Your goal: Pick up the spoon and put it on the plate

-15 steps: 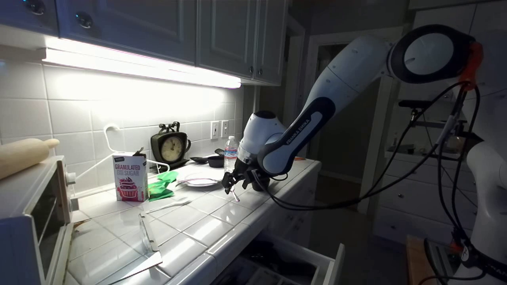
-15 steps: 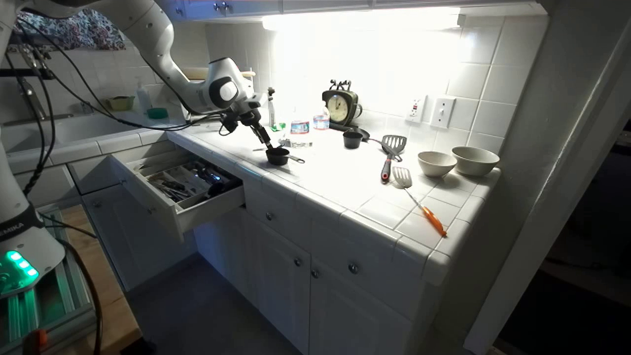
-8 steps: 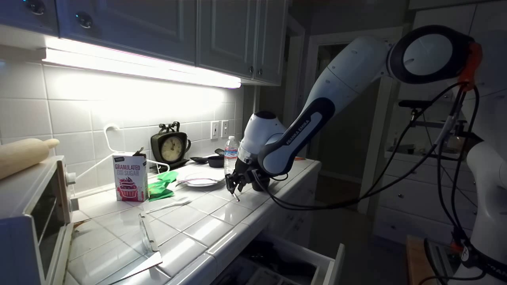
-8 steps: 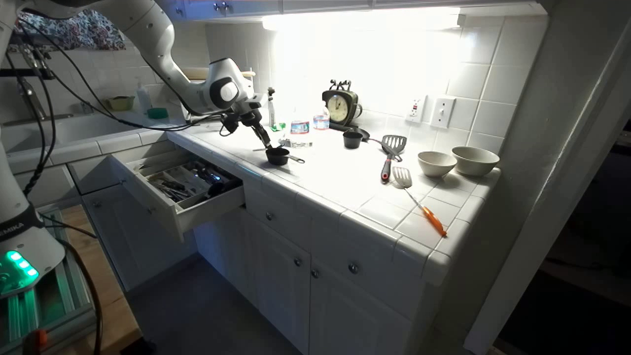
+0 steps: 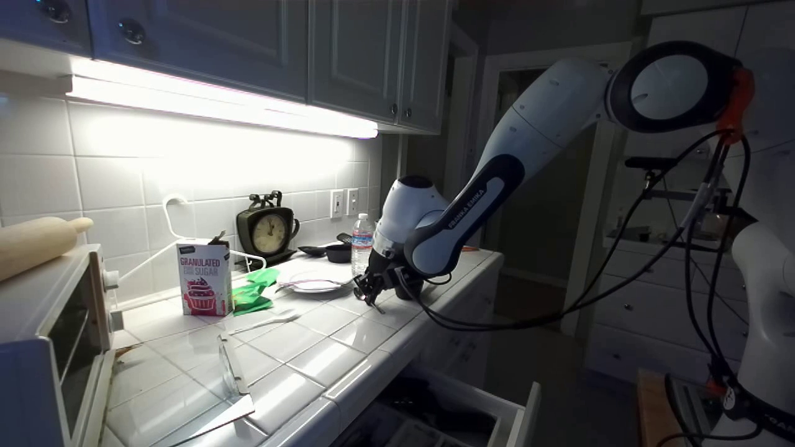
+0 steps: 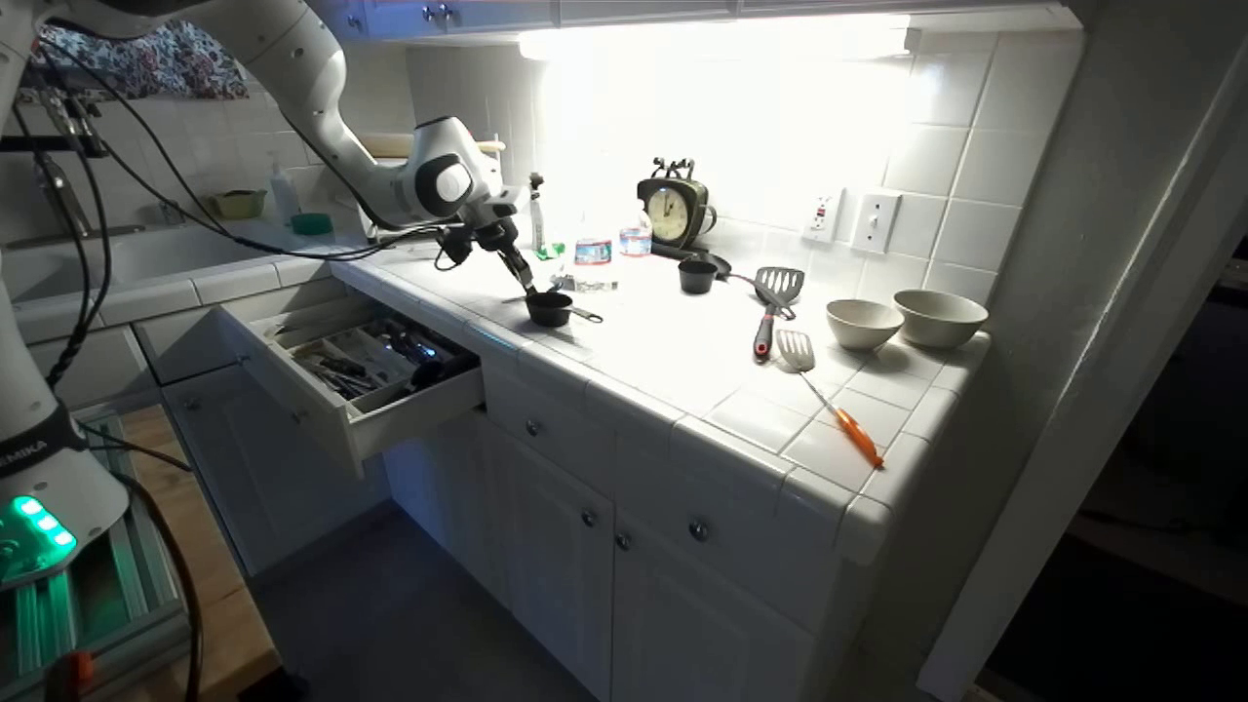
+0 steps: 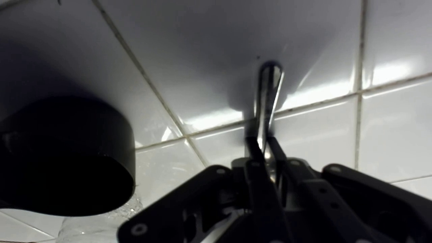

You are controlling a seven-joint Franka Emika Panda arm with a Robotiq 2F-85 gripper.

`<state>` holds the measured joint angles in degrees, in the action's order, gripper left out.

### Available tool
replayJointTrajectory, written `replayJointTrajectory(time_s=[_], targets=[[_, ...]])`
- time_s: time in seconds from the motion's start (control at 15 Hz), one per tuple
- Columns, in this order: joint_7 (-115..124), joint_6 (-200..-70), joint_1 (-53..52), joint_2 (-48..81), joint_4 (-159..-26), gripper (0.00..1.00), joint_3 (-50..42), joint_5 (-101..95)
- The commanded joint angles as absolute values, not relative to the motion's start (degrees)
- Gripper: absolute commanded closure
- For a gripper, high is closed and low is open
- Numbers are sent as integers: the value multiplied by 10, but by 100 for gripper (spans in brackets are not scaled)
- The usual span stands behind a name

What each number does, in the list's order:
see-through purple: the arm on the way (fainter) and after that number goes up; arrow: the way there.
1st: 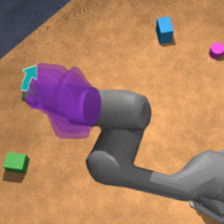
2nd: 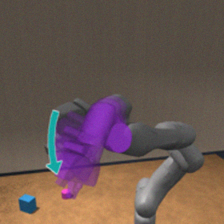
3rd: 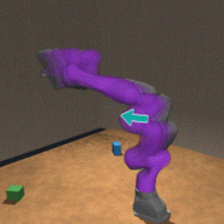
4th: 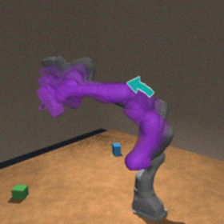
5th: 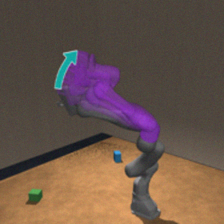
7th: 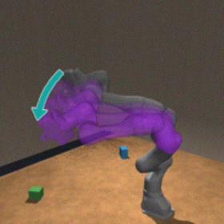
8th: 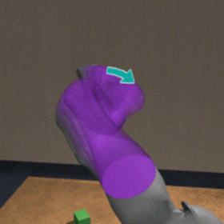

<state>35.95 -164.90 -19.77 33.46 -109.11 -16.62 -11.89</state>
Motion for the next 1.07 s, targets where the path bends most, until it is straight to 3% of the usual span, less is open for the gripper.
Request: replayJointTrajectory(time_s=[0.0, 0.73, 1.0], targets=[[360, -1652, -206, 334, -1089, 98, -172, -112], [311, -1633, -207, 270, -1122, 98, -167, -130], [238, -1613, -171, 263, -1112, 98, -127, -114]])
